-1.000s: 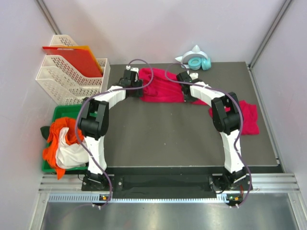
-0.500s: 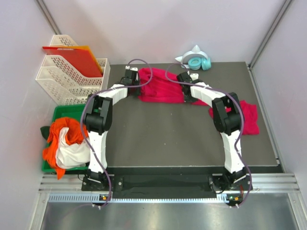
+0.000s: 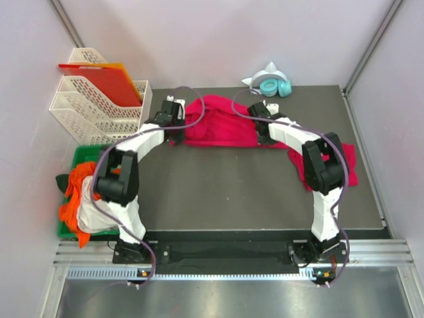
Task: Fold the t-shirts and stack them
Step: Flatten out the tshirt
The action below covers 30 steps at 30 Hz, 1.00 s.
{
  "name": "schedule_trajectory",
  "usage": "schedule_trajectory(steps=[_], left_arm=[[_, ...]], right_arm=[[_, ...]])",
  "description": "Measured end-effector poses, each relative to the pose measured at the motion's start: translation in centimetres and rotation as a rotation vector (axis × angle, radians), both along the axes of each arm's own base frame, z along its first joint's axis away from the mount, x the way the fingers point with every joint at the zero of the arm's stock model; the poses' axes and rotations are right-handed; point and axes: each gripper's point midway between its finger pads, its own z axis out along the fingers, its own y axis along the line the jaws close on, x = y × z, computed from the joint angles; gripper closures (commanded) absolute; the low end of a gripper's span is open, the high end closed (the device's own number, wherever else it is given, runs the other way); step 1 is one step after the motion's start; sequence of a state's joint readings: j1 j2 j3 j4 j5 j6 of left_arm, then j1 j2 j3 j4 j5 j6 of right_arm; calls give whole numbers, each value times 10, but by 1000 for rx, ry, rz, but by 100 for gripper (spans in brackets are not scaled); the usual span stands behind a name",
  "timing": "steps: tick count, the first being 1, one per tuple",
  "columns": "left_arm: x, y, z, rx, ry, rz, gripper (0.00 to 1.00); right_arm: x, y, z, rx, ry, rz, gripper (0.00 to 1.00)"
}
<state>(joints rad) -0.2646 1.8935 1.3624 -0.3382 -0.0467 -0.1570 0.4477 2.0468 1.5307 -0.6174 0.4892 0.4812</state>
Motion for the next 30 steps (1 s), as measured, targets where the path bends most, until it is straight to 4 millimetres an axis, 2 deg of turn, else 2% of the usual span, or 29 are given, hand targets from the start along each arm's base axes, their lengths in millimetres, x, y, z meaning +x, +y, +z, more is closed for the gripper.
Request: schedule_trajectory(steps=[5,9,14,17,20,23,25,30], left_arm=[[-47,0,78,-36,-91,-116,100],[-87,6,122,-39,-159,-188,100],[-132,16,145,-21,-172,-245,100],[-148,20,151,-8,-182,-262,100],[-155,24,146,5,-178,-263,100],[-146,26,122,29,-124,-251,100],[-135,26,97,50,-68,-241,100],[-111,28,16,110,113,-214,100]], right_arm=[[-24,1,40,10,-70,16,100],[-51,15,73,31,-134,51,100],[-83,31,100,64,-181,75,100],[-93,34,111,83,-198,77,100],[-93,32,116,82,-210,67,100],[-82,28,113,61,-195,52,100],[-66,29,108,45,-187,41,100],[-28,35,85,2,-149,33,100]])
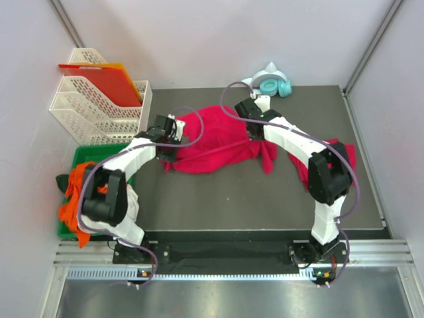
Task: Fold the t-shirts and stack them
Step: Flatten out the tshirt
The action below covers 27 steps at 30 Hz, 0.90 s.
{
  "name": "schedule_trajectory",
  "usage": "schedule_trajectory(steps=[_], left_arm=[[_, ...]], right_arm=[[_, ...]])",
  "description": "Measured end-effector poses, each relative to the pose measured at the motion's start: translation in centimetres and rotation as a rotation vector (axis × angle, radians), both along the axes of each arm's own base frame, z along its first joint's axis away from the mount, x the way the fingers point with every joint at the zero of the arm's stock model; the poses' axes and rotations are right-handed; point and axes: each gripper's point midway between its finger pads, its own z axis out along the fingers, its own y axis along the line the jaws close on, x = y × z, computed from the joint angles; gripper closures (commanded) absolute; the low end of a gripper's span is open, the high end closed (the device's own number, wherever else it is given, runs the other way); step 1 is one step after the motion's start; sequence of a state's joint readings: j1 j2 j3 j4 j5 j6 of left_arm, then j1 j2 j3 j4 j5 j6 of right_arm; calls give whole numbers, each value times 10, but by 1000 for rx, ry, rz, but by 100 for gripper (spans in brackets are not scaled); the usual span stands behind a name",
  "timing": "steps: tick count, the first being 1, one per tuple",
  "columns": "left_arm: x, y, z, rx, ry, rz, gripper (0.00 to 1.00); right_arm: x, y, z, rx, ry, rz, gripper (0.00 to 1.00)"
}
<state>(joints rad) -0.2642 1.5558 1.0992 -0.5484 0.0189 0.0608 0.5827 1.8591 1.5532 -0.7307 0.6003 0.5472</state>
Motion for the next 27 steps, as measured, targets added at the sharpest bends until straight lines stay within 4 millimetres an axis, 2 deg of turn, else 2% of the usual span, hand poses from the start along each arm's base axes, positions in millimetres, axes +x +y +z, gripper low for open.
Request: schedule_trajectory(steps=[3,5,10,11,12,13,14,15,18,22,27], left_arm=[[10,2,-33,40,67,19,100],[22,2,-47,61,86,28,100],[51,-2,-58,77,78,38,100],[56,-3,-58,77,71,40,100],[60,-3,-59,77,65,42,100],[64,-4,-58,77,59,43,99],[68,-5,-58,76,54,44,93],[70,-5,-58,75,51,46,89],[72,-4,-58,69,47,53,76],[74,-2,-57,64,40,62,65],[75,0,-50,58,25,70,50]], right_arm=[[20,7,-11,-23,16,12,100],[35,12,-16,-31,21,16,100],[71,8,-25,-38,16,-5,100],[75,4,-28,-42,19,-14,96],[79,1,-29,-45,19,-20,85],[82,-2,-31,-48,19,-25,80],[83,-3,-32,-55,18,-25,75],[83,-5,-31,-65,15,-28,63],[83,-9,-26,-86,-20,-28,54],[66,-10,-11,-110,-48,-11,55],[37,8,8,-96,-92,44,56]])
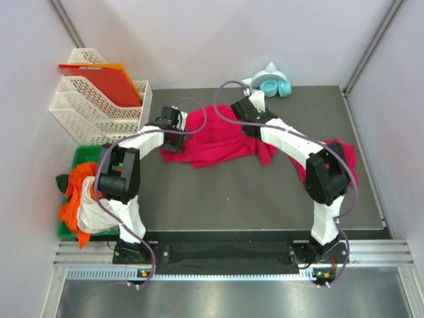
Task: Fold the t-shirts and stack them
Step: Flatten out the tshirt
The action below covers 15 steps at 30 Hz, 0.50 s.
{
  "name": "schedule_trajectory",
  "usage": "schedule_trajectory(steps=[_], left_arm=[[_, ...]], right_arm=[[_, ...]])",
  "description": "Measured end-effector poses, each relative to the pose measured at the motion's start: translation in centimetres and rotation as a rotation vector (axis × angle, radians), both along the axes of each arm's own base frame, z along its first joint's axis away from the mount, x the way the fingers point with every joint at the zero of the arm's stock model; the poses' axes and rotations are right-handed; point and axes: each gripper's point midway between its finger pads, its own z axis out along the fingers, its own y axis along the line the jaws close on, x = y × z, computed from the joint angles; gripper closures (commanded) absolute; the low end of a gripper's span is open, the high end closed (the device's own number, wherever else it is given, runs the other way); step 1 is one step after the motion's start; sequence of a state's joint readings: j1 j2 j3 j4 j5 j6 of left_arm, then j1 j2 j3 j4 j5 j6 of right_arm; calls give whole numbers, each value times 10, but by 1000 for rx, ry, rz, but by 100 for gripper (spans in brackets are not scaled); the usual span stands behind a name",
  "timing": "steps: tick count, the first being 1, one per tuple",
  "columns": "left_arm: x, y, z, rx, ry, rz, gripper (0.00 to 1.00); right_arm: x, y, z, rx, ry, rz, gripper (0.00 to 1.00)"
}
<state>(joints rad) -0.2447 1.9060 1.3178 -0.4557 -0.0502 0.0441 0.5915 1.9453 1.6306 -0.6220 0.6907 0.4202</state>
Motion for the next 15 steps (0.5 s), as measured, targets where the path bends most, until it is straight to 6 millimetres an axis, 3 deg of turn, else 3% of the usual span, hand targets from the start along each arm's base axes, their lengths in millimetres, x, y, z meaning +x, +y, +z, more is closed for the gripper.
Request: schedule_trajectory(steps=[3,8,15], left_arm=[[-3,1,9,-5,-17,2,47],[-9,1,29,-31,-57,7,48],[-16,2,39,-42,-76,9,48]], right_arm=[[-20,12,-2,1,-6,36,57],[-57,25,-29,-18,43,89,59],[-72,14,-49,-10,72,25,59]])
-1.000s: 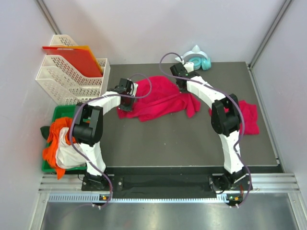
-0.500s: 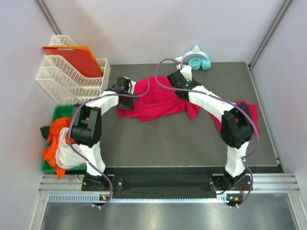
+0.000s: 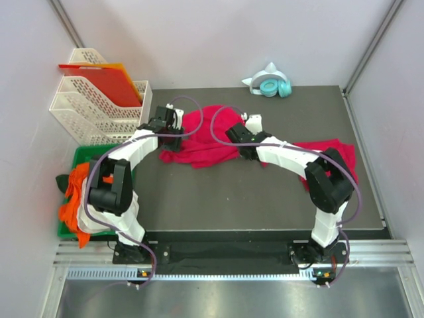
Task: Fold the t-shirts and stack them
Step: Flatten out the tshirt
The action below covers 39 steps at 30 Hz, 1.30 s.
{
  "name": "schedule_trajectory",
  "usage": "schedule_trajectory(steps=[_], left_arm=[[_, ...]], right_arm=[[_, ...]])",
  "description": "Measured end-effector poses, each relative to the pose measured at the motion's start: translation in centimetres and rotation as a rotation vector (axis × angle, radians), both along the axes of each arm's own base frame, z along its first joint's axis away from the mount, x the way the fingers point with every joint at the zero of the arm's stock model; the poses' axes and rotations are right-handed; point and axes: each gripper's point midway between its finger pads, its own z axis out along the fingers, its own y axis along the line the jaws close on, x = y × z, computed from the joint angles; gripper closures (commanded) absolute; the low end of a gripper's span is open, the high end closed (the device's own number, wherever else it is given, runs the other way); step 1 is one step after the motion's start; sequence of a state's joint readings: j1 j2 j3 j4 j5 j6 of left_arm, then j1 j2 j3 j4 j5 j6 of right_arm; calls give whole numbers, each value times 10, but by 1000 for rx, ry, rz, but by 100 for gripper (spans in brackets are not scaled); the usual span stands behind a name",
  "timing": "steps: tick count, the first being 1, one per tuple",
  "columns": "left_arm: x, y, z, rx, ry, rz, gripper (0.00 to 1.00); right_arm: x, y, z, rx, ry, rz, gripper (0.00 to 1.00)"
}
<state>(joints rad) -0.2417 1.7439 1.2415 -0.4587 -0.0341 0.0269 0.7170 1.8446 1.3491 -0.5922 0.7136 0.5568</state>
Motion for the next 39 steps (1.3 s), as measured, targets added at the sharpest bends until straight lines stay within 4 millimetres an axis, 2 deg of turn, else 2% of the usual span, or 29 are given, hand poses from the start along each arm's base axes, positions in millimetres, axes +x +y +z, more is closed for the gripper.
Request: schedule_trajectory(steps=[5,9,14,16,21,28,33,39], left_arm=[[-5,1,1,1,4,0,48],[-9,2,5,-1,3,0,48],[-10,1,11,-11,-6,-4,48],[-10,0,11,-14,-5,-5,48],[-13,0,11,-18,4,-5,48],[-17,1,17,-20,-7,-5,49],[-23,2,17,-19,-3,-6,48],[-25,3,16,-15,0,-4,48]], right_arm=[[-22,-16,-14,39,22,-57,58],[-48,-34,-18,140,12,-122,57],[-63,-51,-24,320,-28,-209,55],[-61,-51,-29,373,-37,-225,55],[-48,-32,-37,479,-48,-225,55],[-25,-15,-46,511,-44,-223,56],[-15,-21,-42,515,-75,-246,57],[-19,-36,-45,449,-73,-279,58]])
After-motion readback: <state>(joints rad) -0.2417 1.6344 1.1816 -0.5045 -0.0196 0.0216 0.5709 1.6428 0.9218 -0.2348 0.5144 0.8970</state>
